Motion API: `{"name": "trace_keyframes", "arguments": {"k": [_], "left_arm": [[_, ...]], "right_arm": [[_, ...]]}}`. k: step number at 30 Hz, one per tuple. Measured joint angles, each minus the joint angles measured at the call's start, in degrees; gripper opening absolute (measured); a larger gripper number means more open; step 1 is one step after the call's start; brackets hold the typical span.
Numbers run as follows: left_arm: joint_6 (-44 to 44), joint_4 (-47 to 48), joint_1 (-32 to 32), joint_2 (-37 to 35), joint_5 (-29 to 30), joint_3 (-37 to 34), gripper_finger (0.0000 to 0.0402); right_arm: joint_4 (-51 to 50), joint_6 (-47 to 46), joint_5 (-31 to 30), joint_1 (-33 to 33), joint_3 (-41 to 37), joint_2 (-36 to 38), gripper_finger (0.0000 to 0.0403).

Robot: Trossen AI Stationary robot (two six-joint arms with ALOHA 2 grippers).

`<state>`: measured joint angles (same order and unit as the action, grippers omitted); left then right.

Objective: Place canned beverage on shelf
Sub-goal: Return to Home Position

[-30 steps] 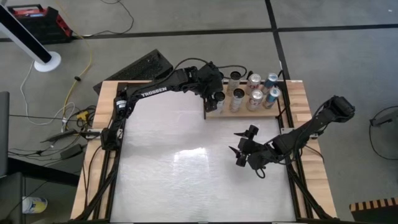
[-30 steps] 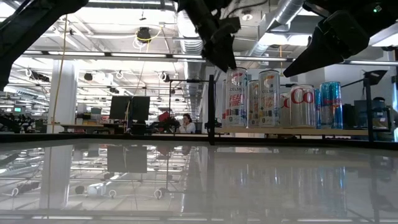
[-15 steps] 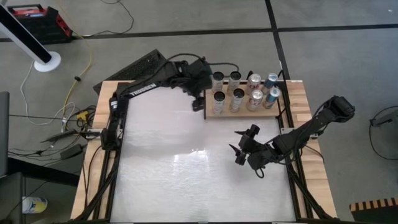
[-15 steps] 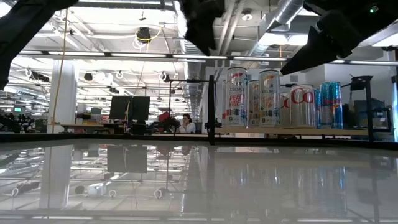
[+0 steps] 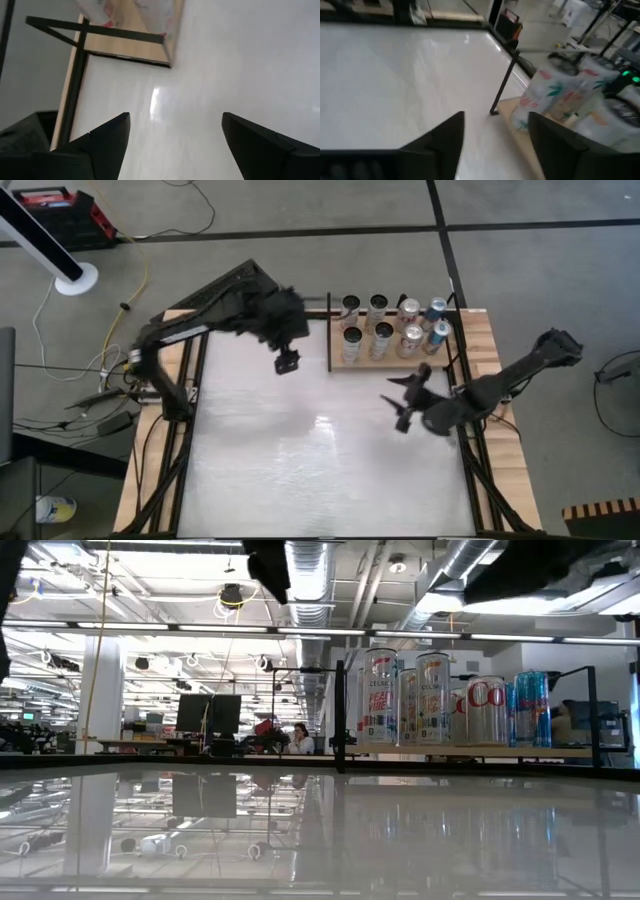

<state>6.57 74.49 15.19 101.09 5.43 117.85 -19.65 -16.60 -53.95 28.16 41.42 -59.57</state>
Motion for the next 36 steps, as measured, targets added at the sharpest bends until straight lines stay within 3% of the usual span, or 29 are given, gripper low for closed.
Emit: {"name": "trace_keyframes", "arguments": {"k": [4,9,14,19,23,26,30,36], "left_arm": [[-0.4,-17.2,-2.1,-14.0,0.4,-23.6,0.03],[-2.5,-50.4,-5.2,-32.4,0.4,-55.8,0.03],[-3.6,-89.6,-8.8,-44.8,-2.1,-83.0,0.03],[-5.6,-113.9,-9.9,-51.9,-0.4,-101.7,0.03],[-6.8,-117.7,-9.9,-57.9,5.3,-109.7,0.03],[-7.3,-116.2,-9.9,-63.4,5.9,-112.8,0.03],[-9.2,-106.7,-9.9,-73.7,6.3,-114.3,0.03],[-9.9,-88.7,-9.8,-90.2,10.1,-113.8,0.03]], "right_arm": [[-5.2,0.5,0.0,1.2,0.3,11.8,0.0186],[-7.1,1.5,2.0,3.2,0.2,25.6,0.0031],[3.0,8.0,10.1,3.2,-6.8,34.2,0.0028],[12.2,8.1,12.2,2.8,-18.5,41.9,0.0017],[32.1,14.3,14.1,0.8,-28.1,47.1,0.0016],[39.5,18.0,18.8,-2.5,-33.2,48.1,0.0017],[36.7,10.9,20.0,-9.4,-35.0,48.4,0.0017],[27.4,2.4,29.1,-20.9,-35.1,48.4,0.0017]]}}
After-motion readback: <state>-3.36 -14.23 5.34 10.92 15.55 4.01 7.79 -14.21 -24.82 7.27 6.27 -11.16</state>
